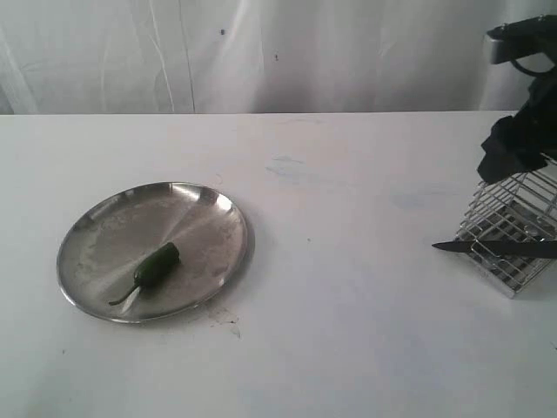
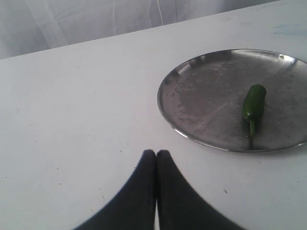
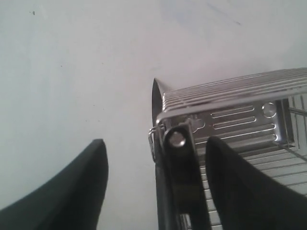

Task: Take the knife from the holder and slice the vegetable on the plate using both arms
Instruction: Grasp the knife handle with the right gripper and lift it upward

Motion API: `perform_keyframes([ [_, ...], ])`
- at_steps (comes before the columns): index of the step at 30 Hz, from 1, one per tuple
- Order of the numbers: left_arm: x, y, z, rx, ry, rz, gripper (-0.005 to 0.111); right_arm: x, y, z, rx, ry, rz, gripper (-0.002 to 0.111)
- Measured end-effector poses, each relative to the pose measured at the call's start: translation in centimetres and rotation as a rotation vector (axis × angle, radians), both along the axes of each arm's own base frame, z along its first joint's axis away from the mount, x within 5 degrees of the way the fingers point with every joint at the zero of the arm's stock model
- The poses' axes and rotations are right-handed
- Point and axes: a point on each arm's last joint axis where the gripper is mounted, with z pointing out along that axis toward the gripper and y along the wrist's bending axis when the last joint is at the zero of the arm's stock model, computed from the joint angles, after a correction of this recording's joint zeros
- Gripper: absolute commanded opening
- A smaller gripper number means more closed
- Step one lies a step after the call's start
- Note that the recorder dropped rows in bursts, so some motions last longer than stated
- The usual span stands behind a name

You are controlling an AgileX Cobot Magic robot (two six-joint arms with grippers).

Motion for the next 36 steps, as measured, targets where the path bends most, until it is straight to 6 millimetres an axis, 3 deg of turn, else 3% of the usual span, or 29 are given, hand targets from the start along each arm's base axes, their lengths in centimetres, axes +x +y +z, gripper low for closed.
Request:
perform_keyframes([
  [2,0.0,0.0,0.0,0.000,0.000,0.000,0.000,0.3,0.0,-0.4,0.003,0.007,-0.010,0.041],
  [7,0.0,0.0,0.0,0.000,0.000,0.000,0.000,1.0,-0.1,-0.4,0.020,-0.041,-0.073,0.000],
  [18,0.0,0.0,0.0,0.002,0.000,0.000,0.000,3.2,0.4,0.3,0.200,-0.230,-0.245,0.000],
  [24,0.0,0.0,0.0,0.002,0.000,0.000,0.000,4.6,0.6,-1.0,0.252,-0.235,-0.272,0.000],
  [26,0.0,0.0,0.0,0.002,0.000,0.000,0.000,5.3,0.6,-1.8,0.273,-0.237,-0.295,0.004],
  [32,0.0,0.0,0.0,0.002,0.000,0.000,0.000,5.8,0.6,-1.4,0.280,-0.254,-0.297,0.055],
  [34,0.0,0.0,0.0,0.002,0.000,0.000,0.000,5.8,0.6,-1.3,0.279,-0.257,-0.294,0.062],
  [36,0.0,0.0,0.0,0.002,0.000,0.000,0.000,5.8,0.5,-1.2,0.273,-0.265,-0.293,0.061],
])
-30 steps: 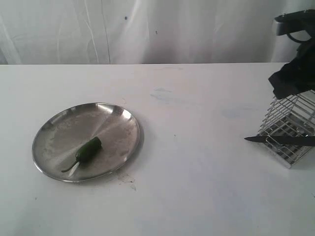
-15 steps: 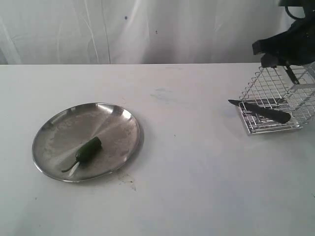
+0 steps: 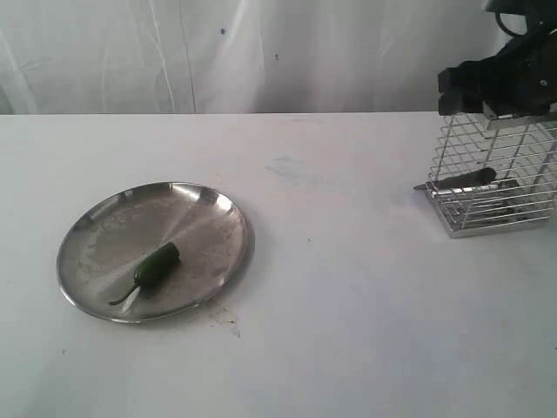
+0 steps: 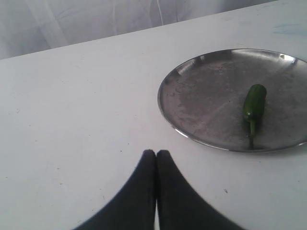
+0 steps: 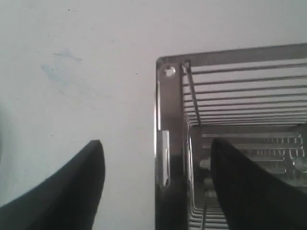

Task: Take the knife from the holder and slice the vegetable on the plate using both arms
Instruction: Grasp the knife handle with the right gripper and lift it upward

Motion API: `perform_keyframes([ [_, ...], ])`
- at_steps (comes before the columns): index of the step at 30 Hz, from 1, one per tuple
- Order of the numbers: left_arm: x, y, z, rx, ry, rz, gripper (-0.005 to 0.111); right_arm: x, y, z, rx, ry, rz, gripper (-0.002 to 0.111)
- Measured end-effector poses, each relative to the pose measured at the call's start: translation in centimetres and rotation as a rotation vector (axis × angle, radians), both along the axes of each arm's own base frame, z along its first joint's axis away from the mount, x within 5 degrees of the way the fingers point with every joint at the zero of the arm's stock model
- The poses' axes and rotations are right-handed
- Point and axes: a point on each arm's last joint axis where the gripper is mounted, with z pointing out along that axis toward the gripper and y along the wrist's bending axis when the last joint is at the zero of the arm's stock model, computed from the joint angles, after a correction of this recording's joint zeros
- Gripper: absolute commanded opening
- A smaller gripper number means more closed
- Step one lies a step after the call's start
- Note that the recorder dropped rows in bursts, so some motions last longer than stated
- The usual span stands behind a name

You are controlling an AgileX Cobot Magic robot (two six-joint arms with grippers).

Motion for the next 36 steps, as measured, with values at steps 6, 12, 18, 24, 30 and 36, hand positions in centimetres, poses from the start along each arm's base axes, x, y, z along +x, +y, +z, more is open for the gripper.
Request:
perform_keyframes([
  [6,0.0,0.0,0.0,0.000,0.000,0.000,0.000,-1.2,-0.2,4.0,-0.046,-0.104,0.015,0.061],
  [12,0.0,0.0,0.0,0.000,0.000,0.000,0.000,-4.7,0.8,8.6,-0.138,-0.192,0.161,0.057],
  [18,0.0,0.0,0.0,0.000,0.000,0.000,0.000,-7.4,4.5,8.3,-0.331,-0.099,0.483,0.057],
  [24,0.0,0.0,0.0,0.000,0.000,0.000,0.000,-9.4,8.9,7.0,-0.586,0.000,0.669,0.057],
  [30,0.0,0.0,0.0,0.000,0.000,0.000,0.000,-9.6,11.3,3.7,-0.974,0.104,0.701,0.057],
  [36,0.0,0.0,0.0,0.000,0.000,0.000,0.000,-10.0,14.5,-0.6,-1.251,0.138,0.767,0.057],
])
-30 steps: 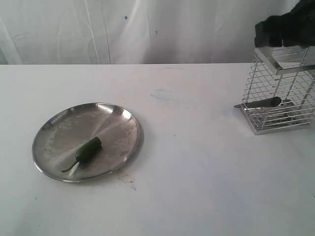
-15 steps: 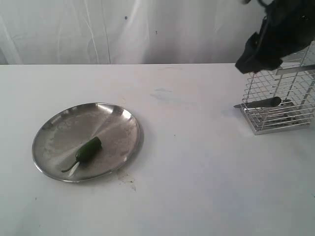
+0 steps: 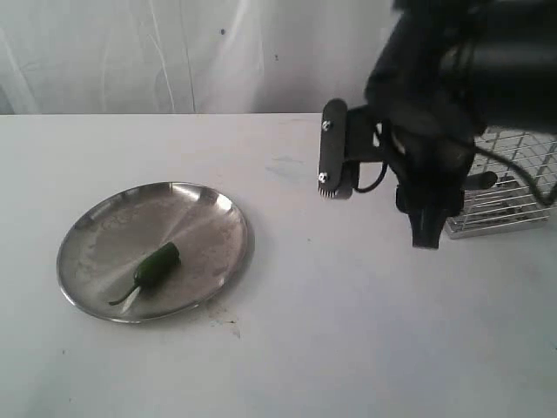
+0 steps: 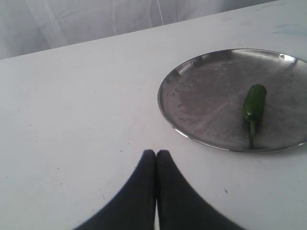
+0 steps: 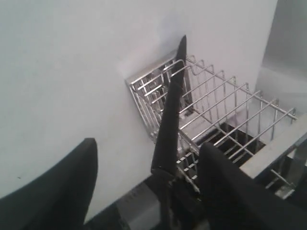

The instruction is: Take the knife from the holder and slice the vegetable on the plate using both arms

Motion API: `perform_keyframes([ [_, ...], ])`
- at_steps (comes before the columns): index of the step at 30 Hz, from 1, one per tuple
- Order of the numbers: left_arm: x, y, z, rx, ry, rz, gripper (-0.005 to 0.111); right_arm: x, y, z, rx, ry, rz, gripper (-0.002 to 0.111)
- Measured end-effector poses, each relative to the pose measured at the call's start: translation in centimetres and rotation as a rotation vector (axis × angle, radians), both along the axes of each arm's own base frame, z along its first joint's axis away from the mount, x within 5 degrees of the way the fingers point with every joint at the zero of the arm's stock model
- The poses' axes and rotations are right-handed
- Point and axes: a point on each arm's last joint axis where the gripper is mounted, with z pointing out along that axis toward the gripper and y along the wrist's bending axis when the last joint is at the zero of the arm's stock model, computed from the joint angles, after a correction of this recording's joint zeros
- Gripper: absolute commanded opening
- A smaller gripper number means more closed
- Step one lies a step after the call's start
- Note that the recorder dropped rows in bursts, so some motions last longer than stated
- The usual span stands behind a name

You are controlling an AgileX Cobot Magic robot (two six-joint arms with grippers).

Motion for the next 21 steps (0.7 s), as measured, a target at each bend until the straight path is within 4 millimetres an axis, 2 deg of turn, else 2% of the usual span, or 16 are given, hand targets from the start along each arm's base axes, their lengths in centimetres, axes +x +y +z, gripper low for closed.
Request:
perform_keyframes([
  [3,0.0,0.0,0.0,0.000,0.000,0.000,0.000,0.4,0.6,-1.8,-0.142,-0.040,0.009,0.057],
  [8,0.0,0.0,0.0,0.000,0.000,0.000,0.000,0.8,0.8,-4.1,-0.248,-0.014,-0.011,0.057],
  [16,0.0,0.0,0.0,0.000,0.000,0.000,0.000,1.3,0.7,-4.9,-0.319,-0.049,-0.028,0.057],
  [21,0.0,0.0,0.0,0.000,0.000,0.000,0.000,1.3,-0.2,-7.0,-0.422,-0.028,0.001,0.057],
])
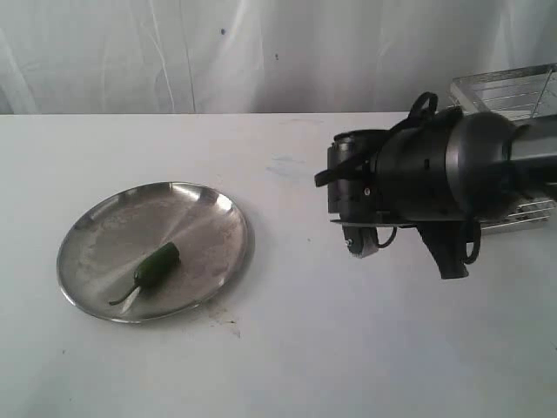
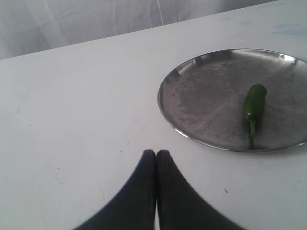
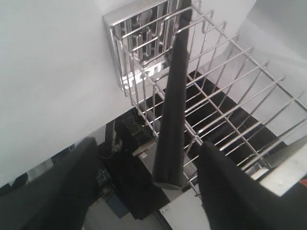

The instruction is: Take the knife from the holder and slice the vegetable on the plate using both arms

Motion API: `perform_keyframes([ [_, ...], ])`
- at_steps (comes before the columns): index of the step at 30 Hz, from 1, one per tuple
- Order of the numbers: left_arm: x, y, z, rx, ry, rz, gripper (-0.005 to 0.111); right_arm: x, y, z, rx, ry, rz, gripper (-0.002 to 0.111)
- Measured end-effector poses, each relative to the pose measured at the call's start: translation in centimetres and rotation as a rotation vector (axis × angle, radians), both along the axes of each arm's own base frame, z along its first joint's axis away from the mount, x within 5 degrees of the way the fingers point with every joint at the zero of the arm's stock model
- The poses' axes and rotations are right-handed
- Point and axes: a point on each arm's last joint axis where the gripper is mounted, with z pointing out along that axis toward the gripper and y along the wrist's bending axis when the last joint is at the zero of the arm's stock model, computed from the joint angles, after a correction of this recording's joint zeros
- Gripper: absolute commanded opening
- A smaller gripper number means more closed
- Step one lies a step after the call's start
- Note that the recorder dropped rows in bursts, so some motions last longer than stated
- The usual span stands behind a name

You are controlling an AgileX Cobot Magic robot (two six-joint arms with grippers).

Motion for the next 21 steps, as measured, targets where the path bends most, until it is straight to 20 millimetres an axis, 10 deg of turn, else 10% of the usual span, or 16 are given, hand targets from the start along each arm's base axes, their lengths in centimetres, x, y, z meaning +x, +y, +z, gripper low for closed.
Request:
perform_keyframes([
  [21,0.0,0.0,0.0,0.000,0.000,0.000,0.000,1.9,-2.8,-1.2,-0.091,-0.047,-0.047,0.049],
])
